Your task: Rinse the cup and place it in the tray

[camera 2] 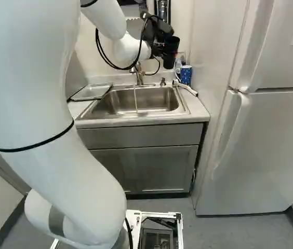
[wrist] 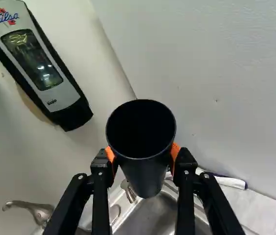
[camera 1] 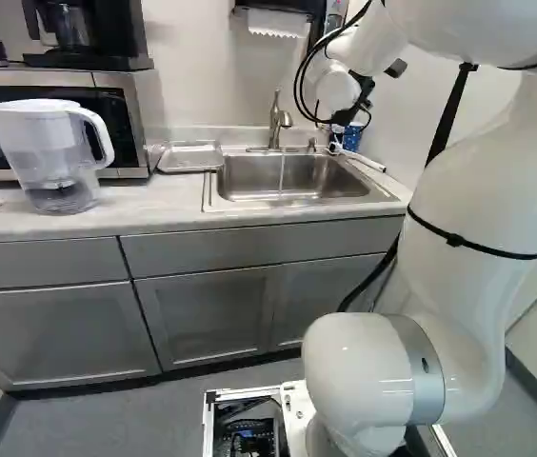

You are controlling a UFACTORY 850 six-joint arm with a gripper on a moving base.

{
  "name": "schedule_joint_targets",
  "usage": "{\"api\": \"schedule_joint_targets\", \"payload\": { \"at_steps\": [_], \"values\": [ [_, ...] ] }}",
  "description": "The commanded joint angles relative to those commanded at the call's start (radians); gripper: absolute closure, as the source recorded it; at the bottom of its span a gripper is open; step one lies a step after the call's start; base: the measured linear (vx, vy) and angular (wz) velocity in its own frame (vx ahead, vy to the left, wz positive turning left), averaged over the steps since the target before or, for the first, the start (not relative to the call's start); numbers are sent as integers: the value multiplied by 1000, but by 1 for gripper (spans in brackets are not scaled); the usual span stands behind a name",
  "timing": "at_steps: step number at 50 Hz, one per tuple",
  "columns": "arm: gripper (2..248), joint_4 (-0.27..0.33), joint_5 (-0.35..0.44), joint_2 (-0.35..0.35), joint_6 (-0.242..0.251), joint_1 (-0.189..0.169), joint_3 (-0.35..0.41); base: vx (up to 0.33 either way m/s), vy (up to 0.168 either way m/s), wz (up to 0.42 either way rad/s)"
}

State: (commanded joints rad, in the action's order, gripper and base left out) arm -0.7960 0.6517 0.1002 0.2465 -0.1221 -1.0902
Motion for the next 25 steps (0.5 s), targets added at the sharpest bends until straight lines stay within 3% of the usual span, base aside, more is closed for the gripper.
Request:
{"api": "schedule_joint_targets", "payload": {
  "at_steps": [25],
  "values": [
    [128, 177, -92, 0, 0, 0, 0, 0, 0, 0]
  ]
}}
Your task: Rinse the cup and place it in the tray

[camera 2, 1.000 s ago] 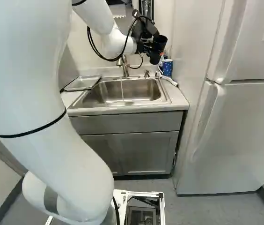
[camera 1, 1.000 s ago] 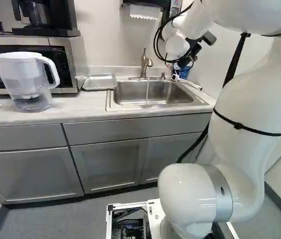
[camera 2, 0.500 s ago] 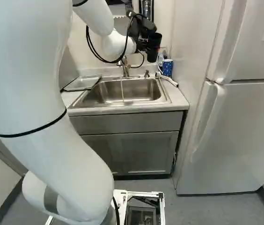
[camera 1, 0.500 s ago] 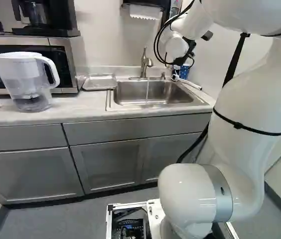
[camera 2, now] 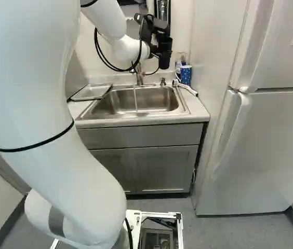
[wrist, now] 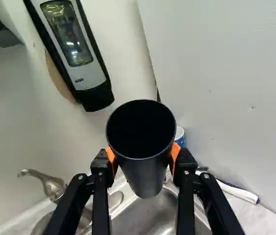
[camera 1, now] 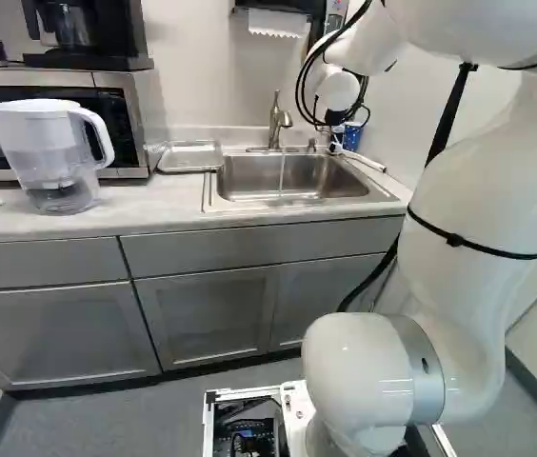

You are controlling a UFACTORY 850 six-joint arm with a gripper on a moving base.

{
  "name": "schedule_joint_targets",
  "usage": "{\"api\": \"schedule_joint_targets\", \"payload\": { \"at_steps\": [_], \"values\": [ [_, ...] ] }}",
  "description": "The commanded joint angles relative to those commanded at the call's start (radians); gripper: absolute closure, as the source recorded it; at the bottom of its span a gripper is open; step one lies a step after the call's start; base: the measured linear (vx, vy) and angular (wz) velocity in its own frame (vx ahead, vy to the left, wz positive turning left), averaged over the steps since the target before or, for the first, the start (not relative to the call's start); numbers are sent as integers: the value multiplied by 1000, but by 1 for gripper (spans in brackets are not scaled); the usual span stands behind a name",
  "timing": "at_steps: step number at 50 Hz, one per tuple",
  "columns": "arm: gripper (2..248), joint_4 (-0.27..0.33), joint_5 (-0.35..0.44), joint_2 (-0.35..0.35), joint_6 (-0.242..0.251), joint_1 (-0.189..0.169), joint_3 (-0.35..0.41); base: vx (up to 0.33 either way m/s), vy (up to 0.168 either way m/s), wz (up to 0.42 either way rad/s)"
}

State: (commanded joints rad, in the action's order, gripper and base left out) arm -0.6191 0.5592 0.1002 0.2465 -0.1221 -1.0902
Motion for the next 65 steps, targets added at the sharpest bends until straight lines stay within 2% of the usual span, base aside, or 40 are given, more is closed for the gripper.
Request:
{"api": "schedule_joint_targets", "payload": {
  "at_steps": [17, 32, 50, 65],
  "values": [
    [128, 104, -68, -5, 0, -11, 6, 0, 0, 0],
    [128, 184, -97, 5, 0, -11, 20, 0, 0, 0],
    [128, 214, -97, 18, 0, -11, 44, 0, 0, 0],
    [128, 215, -97, 9, 0, -13, 87, 0, 0, 0]
  ]
}}
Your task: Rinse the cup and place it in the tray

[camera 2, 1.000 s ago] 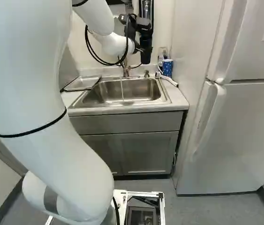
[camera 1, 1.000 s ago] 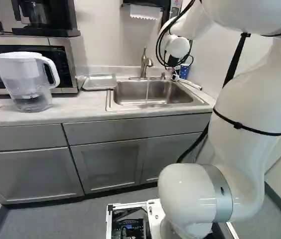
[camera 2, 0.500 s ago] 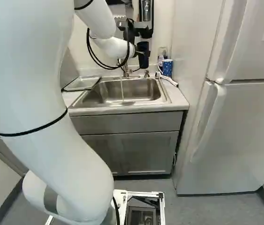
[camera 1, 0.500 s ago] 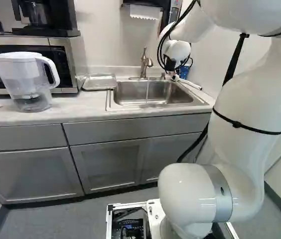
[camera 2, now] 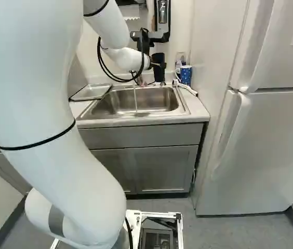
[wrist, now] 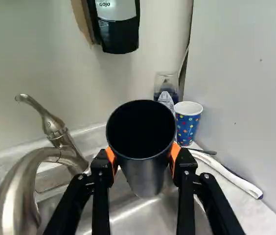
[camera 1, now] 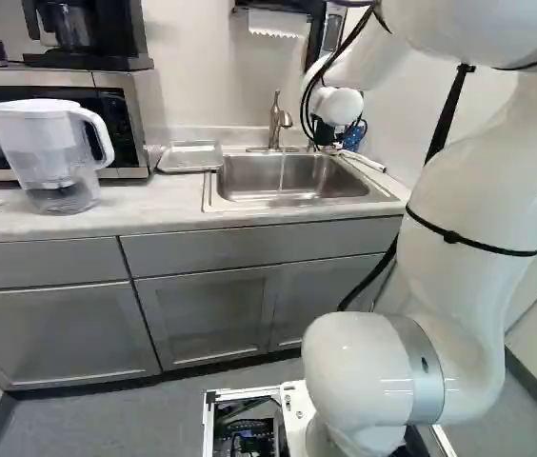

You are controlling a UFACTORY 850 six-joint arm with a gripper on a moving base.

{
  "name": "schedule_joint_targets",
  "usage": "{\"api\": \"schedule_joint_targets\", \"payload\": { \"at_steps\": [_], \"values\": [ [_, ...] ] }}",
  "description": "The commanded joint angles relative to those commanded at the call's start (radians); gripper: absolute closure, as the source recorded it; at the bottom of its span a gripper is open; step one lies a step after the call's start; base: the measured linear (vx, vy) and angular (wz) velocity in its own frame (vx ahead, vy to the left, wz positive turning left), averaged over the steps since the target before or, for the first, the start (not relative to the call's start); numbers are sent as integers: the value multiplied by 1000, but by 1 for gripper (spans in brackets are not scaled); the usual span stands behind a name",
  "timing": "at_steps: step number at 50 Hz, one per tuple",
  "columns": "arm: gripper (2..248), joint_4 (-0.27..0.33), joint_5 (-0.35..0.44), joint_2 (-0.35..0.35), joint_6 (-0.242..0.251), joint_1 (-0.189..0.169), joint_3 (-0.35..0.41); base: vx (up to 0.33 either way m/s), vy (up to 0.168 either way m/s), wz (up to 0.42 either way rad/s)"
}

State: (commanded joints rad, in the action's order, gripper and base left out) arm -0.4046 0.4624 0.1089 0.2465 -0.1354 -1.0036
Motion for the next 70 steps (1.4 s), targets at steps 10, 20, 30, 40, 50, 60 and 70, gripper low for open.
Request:
{"api": "schedule_joint_targets", "payload": {
  "at_steps": [10, 20, 30, 40, 50, 60, 70],
  "values": [
    [128, 2, -1, -7, 0, -2, 29, 0, 0, 0],
    [128, 36, -1, -1, 0, -2, 44, 0, 0, 0],
    [128, 92, -1, 3, 0, -2, 46, 0, 0, 0],
    [128, 154, -1, 3, 0, -2, 46, 0, 0, 0],
    [128, 209, -1, 3, -11, -2, 46, 0, 0, 0],
    [128, 258, -1, 2, -97, -2, 48, 0, 0, 0],
    [128, 314, -1, -7, -200, -4, 58, 0, 0, 0]
  ]
}}
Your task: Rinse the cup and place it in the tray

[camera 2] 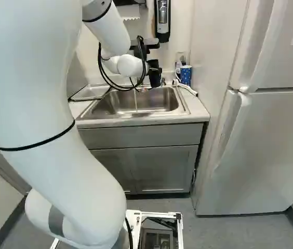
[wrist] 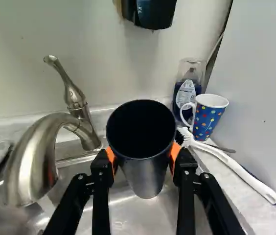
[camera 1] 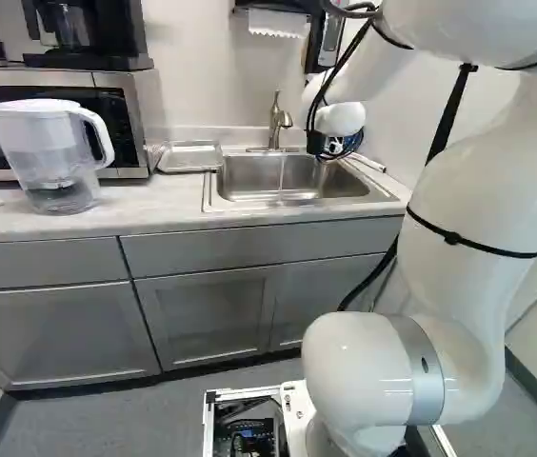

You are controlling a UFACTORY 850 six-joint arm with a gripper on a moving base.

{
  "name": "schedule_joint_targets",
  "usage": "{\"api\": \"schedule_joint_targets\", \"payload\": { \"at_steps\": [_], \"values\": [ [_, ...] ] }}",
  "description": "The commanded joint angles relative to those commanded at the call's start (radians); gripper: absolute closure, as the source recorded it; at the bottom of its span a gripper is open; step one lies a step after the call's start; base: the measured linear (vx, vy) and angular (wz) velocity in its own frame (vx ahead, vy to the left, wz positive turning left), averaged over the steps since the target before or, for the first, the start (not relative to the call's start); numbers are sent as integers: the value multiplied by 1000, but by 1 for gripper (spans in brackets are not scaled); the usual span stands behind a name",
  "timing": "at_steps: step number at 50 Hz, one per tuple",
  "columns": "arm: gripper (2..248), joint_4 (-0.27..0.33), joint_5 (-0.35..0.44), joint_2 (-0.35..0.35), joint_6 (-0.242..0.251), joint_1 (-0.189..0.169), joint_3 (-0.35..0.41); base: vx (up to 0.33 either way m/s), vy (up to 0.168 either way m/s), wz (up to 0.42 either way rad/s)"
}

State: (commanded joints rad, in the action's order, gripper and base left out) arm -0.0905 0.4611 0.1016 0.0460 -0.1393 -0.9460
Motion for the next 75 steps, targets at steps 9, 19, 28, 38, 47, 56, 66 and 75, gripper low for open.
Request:
{"api": "schedule_joint_targets", "payload": {
  "at_steps": [9, 19, 28, 38, 47, 56, 66, 75],
  "values": [
    [128, 45, 0, -14, -31, -7, 15, 0, 0, 0],
    [128, 90, 0, -30, -31, -24, 32, 0, 0, 0],
    [128, 133, 0, -32, -37, -38, 33, 0, 0, 0],
    [128, 183, 0, -26, -118, -55, 28, 0, 0, 0],
    [128, 230, 0, -21, -190, -70, 22, 0, 0, 0],
    [128, 285, -3, -17, -190, -82, 18, 0, 0, 0],
    [128, 322, -5, -17, -190, -82, 18, 0, 0, 0],
    [128, 325, -5, -26, -190, -83, 27, 0, 0, 0]
  ]
}}
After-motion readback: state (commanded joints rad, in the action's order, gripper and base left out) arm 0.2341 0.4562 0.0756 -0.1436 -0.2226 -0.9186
